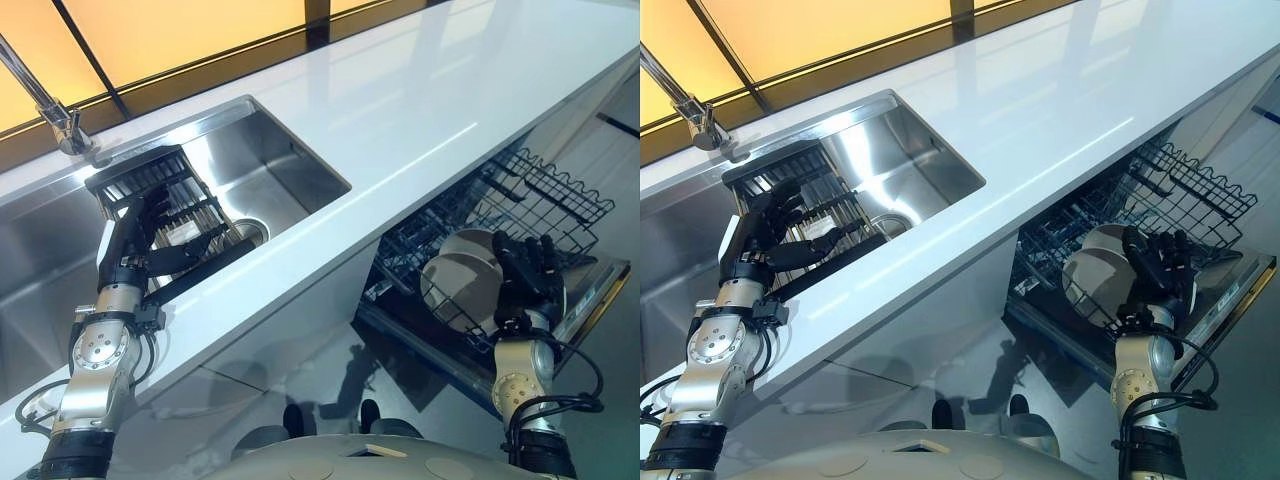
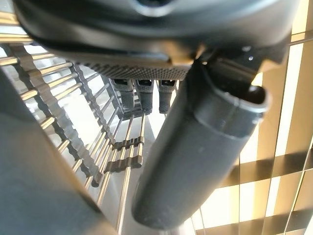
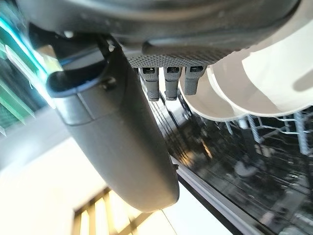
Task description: Pick up plates and place into dishwasher.
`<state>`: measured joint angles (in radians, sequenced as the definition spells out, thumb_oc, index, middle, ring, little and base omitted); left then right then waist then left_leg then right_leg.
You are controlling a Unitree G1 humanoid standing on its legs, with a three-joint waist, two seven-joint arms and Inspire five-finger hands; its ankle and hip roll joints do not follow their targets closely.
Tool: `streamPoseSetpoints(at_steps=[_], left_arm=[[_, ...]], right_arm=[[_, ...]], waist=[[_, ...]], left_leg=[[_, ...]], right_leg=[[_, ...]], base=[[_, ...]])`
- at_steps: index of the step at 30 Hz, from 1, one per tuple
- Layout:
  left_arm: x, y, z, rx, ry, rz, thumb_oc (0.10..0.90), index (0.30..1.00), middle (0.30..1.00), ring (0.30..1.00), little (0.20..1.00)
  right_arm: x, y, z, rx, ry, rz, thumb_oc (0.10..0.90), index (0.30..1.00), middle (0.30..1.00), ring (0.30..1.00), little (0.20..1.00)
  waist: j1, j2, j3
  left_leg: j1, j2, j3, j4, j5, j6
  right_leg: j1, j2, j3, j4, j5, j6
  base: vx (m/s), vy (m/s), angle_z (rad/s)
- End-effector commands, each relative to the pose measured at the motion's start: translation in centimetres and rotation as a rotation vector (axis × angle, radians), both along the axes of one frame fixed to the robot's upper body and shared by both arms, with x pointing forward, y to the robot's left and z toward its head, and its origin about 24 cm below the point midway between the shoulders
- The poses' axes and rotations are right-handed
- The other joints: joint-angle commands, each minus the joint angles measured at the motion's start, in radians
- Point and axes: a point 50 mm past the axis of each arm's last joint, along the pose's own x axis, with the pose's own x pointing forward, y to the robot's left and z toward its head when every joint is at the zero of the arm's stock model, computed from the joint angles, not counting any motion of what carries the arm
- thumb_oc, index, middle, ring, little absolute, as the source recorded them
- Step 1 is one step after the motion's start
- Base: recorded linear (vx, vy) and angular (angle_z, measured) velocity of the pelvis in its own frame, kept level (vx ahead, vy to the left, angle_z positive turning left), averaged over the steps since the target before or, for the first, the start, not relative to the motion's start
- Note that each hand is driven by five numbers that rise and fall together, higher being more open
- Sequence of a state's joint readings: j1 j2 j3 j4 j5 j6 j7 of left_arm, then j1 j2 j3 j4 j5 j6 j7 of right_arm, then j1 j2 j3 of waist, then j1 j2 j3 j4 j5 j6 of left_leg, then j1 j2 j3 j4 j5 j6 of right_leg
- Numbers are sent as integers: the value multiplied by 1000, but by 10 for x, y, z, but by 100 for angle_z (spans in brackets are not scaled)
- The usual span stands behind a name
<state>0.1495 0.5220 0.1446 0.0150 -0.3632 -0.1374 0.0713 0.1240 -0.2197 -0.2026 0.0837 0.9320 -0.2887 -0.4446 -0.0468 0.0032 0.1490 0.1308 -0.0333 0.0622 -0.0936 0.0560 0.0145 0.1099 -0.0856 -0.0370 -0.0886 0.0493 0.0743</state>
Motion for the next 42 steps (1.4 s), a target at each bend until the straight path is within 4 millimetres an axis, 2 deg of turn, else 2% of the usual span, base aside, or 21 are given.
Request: streamPoseSetpoints(at_steps=[1, 7, 14, 15, 19, 21, 29, 37, 42], left_arm=[[14, 11, 38, 70, -194, 12, 800, 900, 900, 900, 900], [17, 6, 38, 63, -183, 3, 800, 900, 900, 900, 900], [15, 7, 36, 58, -174, -1, 800, 900, 900, 900, 900], [14, 8, 36, 56, -173, -1, 800, 900, 900, 900, 900], [15, 11, 39, 60, -179, -2, 800, 900, 900, 900, 900], [15, 12, 40, 61, -182, -8, 800, 900, 900, 900, 900], [19, 8, 41, 69, -180, -25, 800, 900, 900, 900, 900], [20, 5, 41, 70, -179, -29, 800, 900, 900, 900, 900], [19, 5, 41, 70, -176, -29, 800, 900, 900, 900, 900]], right_arm=[[-3, -34, 64, -229, -195, -358, 800, 900, 900, 900, 900], [-12, -43, 74, -346, -112, -581, 800, 900, 900, 900, 900], [-20, -44, 73, -490, -51, -644, 800, 900, 900, 900, 900], [-20, -45, 69, -492, -17, -627, 800, 900, 900, 900, 900], [-16, -55, 26, -360, 183, -414, 800, 900, 900, 900, 900], [-17, -57, 11, -328, 243, -346, 800, 900, 900, 900, 900], [-28, -60, -25, -288, 471, -327, 800, 900, 900, 900, 900], [-35, -54, -45, -290, 597, -302, 800, 900, 900, 900, 900], [-35, -50, -45, -323, 601, -286, 800, 900, 900, 900, 900]], waist=[[-2, -1, -46], [3, 6, -46], [4, 11, -43], [3, 11, -43], [1, 8, -39], [3, 4, -36], [13, -2, -29], [22, 0, -25], [23, 2, -21]], left_leg=[[-1, -48, 28, 9, -68, 6], [-1, -52, 21, 10, -66, 10], [-5, -55, 15, 11, -64, 12], [-5, -55, 14, 11, -63, 12], [-7, -54, 15, 10, -62, 9], [-9, -54, 13, 12, -61, 10], [-9, -52, 7, 11, -60, 9], [-10, -52, -3, 12, -59, 10], [-10, -53, -9, 13, -58, 11]], right_leg=[[-35, 39, -35, 53, -9, 37], [-32, 41, -30, 52, -8, 33], [-31, 41, -28, 51, -8, 31], [-31, 41, -28, 51, -8, 31], [-35, 41, -32, 54, -9, 30], [-35, 41, -34, 55, -10, 29], [-34, 44, -38, 55, -7, 28], [-31, 43, -45, 57, -9, 27], [-32, 44, -46, 61, -10, 26]], base=[[0, 0, 0], [0, 0, 0], [0, 0, 0], [0, 0, 0], [0, 0, 0], [0, 0, 0], [0, 0, 0], [0, 0, 0], [0, 0, 0]])
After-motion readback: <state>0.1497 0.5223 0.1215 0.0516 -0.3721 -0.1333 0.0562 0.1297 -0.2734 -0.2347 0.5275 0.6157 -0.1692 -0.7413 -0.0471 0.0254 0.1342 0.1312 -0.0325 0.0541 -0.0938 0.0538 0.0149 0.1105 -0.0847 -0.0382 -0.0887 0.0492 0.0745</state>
